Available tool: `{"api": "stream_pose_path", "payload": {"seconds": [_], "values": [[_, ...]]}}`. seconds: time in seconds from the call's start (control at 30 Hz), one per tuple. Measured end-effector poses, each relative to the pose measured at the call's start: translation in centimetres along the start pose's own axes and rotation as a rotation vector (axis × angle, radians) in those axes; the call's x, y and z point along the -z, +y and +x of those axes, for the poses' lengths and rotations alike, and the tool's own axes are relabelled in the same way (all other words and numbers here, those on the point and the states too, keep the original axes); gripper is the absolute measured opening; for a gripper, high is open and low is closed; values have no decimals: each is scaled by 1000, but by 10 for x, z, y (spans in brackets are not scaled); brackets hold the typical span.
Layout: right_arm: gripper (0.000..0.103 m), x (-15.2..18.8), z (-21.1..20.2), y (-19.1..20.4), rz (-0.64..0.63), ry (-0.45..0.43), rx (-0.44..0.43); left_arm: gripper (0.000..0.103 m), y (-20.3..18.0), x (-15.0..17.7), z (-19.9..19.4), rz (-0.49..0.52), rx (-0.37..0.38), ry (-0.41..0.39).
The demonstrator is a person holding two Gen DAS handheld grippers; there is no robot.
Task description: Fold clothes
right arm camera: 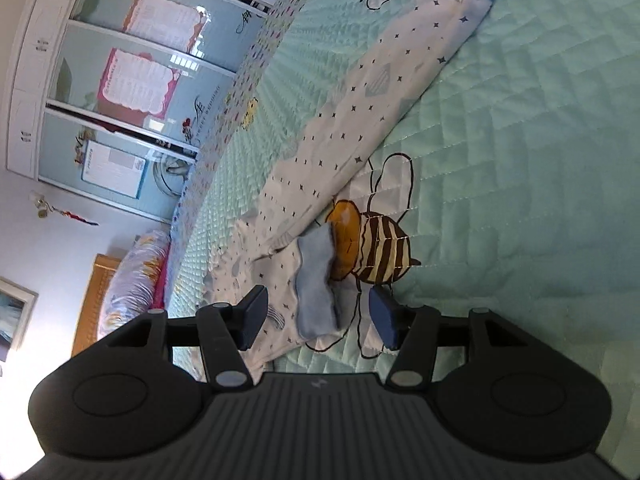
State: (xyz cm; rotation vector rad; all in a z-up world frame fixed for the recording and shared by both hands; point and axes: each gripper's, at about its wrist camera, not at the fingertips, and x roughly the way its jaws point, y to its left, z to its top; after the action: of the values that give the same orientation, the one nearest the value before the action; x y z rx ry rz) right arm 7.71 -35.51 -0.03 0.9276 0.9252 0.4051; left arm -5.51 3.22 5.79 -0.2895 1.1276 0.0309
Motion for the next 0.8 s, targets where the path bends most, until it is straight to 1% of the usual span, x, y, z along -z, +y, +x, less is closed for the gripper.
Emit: {"api": "stream_pose_path", "payload": {"seconds": [0.1, 0.23, 0.33, 0.43, 0.47, 0.5, 0.57, 0.6, 0.63, 0.67, 0.73, 0.8], "values": [[57, -5, 8, 4, -16, 18, 4, 54, 7, 2, 2, -21, 9, 6], [57, -12, 21, -3, -12, 41, -37, 63, 8, 2, 3, -34, 38, 15], [57, -19, 27, -3, 12, 48, -69, 63, 8, 0, 2, -33, 50, 24], [56, -21, 32, -3, -2, 62, -93, 61, 14, -7, -2, -54, 99, 26], [53, -20, 32, -3, -13, 70, -101, 61, 16, -14, -5, -60, 110, 14], [49, -20, 33, -2, -21, 74, -101, 61, 19, -26, -9, -59, 99, -12], [34, -21, 34, -6, -13, 77, -92, 61, 23, -49, -16, -57, 77, -63], [30, -21, 34, -9, -4, 79, -88, 61, 26, -61, -20, -56, 66, -89], [19, -21, 34, -11, -2, 81, -79, 61, 28, -72, -23, -55, 55, -114], [10, -21, 35, -13, 0, 84, -70, 61, 31, -85, -25, -55, 46, -134], [5, -20, 34, -13, -1, 81, -73, 62, 37, -116, -17, -53, 34, -144], [4, -20, 33, -14, -2, 78, -76, 62, 39, -143, 2, -33, 10, -105]]}}
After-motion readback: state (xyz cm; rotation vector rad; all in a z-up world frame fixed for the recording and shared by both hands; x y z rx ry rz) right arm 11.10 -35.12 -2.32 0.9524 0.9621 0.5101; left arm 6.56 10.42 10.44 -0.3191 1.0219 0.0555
